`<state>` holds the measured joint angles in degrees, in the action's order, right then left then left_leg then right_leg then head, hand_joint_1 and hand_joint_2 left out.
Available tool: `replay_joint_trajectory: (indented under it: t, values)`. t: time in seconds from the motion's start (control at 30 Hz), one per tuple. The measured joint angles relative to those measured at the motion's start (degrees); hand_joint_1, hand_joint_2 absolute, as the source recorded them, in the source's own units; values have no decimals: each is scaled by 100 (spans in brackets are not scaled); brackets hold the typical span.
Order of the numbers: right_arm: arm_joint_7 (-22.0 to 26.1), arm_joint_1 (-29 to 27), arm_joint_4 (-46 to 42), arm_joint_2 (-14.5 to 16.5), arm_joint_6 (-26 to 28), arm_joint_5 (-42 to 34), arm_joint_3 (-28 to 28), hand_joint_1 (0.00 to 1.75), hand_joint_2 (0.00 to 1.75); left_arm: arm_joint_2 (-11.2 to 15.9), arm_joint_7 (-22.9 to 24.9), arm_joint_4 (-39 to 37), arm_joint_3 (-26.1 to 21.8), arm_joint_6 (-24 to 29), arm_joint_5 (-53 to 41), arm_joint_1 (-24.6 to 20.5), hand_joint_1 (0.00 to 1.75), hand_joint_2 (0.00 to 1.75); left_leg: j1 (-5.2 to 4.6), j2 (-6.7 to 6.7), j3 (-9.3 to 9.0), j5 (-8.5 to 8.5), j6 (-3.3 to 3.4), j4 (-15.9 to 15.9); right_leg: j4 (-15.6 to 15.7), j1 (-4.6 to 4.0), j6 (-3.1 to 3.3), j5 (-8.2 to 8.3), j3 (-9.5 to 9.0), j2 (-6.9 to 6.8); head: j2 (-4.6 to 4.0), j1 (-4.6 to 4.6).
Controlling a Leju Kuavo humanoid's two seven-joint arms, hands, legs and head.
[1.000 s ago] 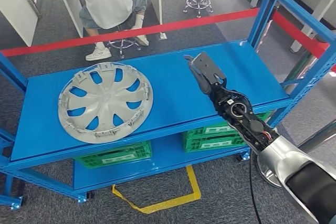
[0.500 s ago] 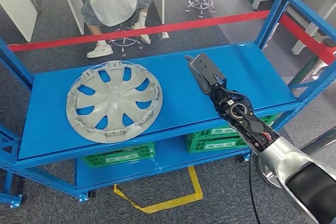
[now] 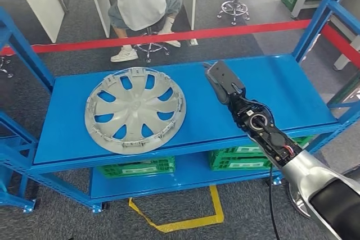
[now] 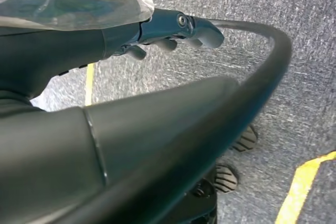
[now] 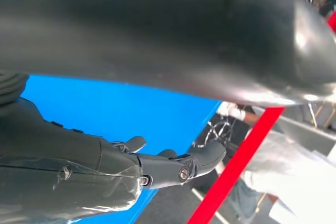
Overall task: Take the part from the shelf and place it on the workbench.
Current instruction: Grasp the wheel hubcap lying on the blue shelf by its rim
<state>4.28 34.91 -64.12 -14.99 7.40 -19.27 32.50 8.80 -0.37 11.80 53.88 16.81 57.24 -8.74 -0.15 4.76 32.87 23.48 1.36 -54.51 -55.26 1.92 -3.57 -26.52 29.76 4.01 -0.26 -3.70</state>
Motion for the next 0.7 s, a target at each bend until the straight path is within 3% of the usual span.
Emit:
replay_joint_trajectory:
  t: [0.03,0.1,0.13,0.17,0.23,0.3,0.33,0.37,0.4,0.47,0.53,0.6,0.63,0.7]
  values:
    - [-1,-5,4,-4,1,2,0,0,0,1,1,0,0,0,0,-7,0,0,7,57,30,-15,-42,-4,81,-6,23,-21,-47,49,0,2]
    - [-1,-11,9,-10,1,3,1,0,0,10,3,-1,0,0,1,-1,0,0,20,166,80,-52,-125,2,106,-14,91,-9,-68,-47,0,4]
    - [2,-7,9,-10,0,4,2,0,0,13,3,-2,0,-1,1,9,0,0,15,128,109,-30,-158,-39,128,-5,127,5,-81,-113,0,15]
    - [4,0,9,-10,-1,4,2,0,0,15,4,-3,0,-1,1,12,0,0,7,26,182,50,-190,-183,152,6,165,19,-96,-185,0,44]
    - [7,6,9,-9,-1,5,-1,0,0,9,4,-4,0,-1,4,3,0,0,8,-274,510,366,-243,-827,177,-4,219,25,-112,-334,0,105]
    - [7,-5,10,-9,-1,5,0,0,0,3,4,-4,0,-2,10,1,0,0,31,-412,924,636,-277,-1585,177,-33,246,11,-112,-488,0,126]
    - [5,-10,10,-9,-1,5,1,0,0,0,4,-4,0,-3,13,7,0,0,36,-433,1021,634,-282,-1733,176,-43,253,3,-115,-560,0,127]
    - [5,-12,10,-9,-2,5,1,0,0,-3,4,-4,0,-3,15,15,0,0,39,-447,989,519,-278,-1636,176,-51,255,-7,-123,-629,0,129]
    - [5,-12,10,-9,-4,7,2,0,0,-2,4,-4,0,-3,17,20,0,0,37,-480,829,323,-260,-1302,176,-57,252,-21,-139,-693,0,132]
    - [6,-7,10,-9,-9,15,1,0,0,3,4,-4,0,-3,18,14,0,0,-3,-719,390,-26,-185,-430,176,-90,226,-61,-180,-813,0,137]
    - [6,6,10,-10,-14,24,-1,0,0,5,2,-4,0,-3,19,4,0,0,-50,-860,193,-119,-104,-20,177,-129,181,-106,-213,-920,0,119]
    - [6,14,10,-10,-17,28,2,0,0,5,-1,-4,0,-3,20,6,0,0,-58,-734,196,-106,-50,-6,191,-139,129,-143,-249,-1026,0,101]
    - [7,16,10,-10,-19,31,3,0,0,4,-1,-4,0,-3,22,12,0,0,-46,-672,185,-108,-29,10,171,-129,100,-183,-254,-1011,0,95]
    - [11,22,9,-11,-20,36,0,0,0,3,-1,-4,1,-3,30,15,0,0,-14,-549,152,-116,14,42,-174,-104,55,-418,-115,-785,0,76]
